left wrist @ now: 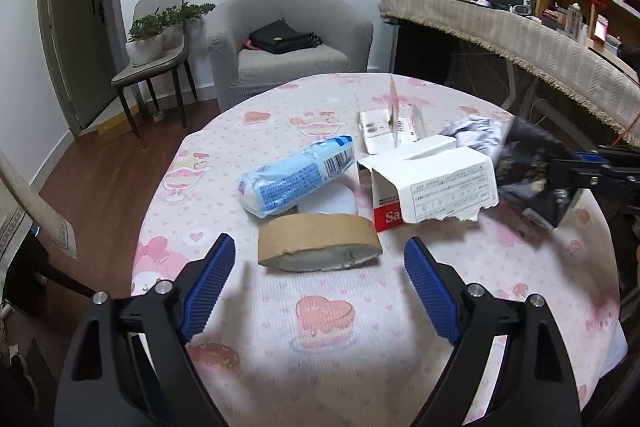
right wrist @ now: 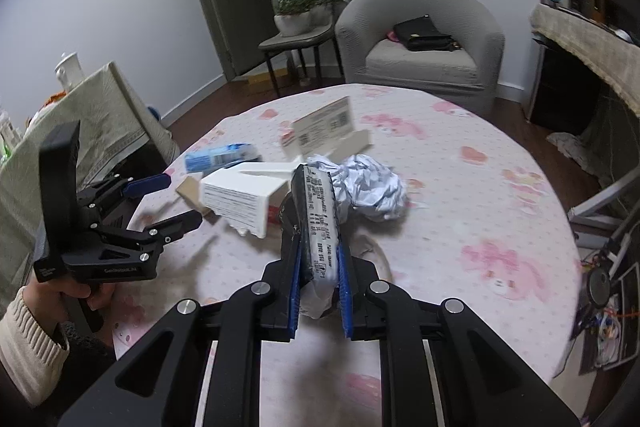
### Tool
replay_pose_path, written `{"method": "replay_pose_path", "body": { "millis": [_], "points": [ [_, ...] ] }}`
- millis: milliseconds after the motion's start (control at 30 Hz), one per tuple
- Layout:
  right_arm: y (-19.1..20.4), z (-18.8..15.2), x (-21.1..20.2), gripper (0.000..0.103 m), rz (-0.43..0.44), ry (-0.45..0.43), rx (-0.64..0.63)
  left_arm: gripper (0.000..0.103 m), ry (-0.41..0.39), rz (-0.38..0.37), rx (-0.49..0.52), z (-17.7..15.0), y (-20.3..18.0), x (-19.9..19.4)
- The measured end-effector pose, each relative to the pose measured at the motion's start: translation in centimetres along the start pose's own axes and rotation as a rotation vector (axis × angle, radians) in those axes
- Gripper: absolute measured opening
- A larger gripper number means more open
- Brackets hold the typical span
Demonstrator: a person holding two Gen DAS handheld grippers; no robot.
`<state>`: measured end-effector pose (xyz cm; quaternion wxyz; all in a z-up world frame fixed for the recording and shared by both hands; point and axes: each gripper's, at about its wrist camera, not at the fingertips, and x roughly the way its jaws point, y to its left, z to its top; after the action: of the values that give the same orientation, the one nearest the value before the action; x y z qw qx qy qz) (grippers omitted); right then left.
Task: Collect trash
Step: 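Grasp the brown tape roll core with the left tool while the right tool lifts the wrapper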
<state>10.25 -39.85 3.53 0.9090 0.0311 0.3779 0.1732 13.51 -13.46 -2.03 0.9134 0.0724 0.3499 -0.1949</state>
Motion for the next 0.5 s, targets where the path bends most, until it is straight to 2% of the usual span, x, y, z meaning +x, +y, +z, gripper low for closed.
{"method": "replay_pose_path", "body": {
  "millis": [100,200,300,333,500],
  "points": [
    [-0.9,0.0,-0.4,0.016,-0.007,-0.007,0.014,0.088,0.020,0.016,-0.030,0.6,0.5,0.9],
    [-1.6,-0.2,-0.7,0.016,-0.012,-0.007,0.027,0.088,0.032,0.023,-0.017,0.9,0.0,1.4],
    [-2.1,-0.1,-1.0,0.016,0.001,-0.016,0.042,0.079,0.054,0.026,0.012,1.0,-0.5,1.9],
    [-2.1,0.0,-1.1,0.016,0.007,-0.023,0.042,0.070,0.060,0.026,0.017,0.9,-0.6,2.0],
    [-1.2,0.6,-1.8,0.016,0.051,-0.056,0.042,0.069,0.053,0.021,0.005,0.6,-0.4,1.5]
  ]
}}
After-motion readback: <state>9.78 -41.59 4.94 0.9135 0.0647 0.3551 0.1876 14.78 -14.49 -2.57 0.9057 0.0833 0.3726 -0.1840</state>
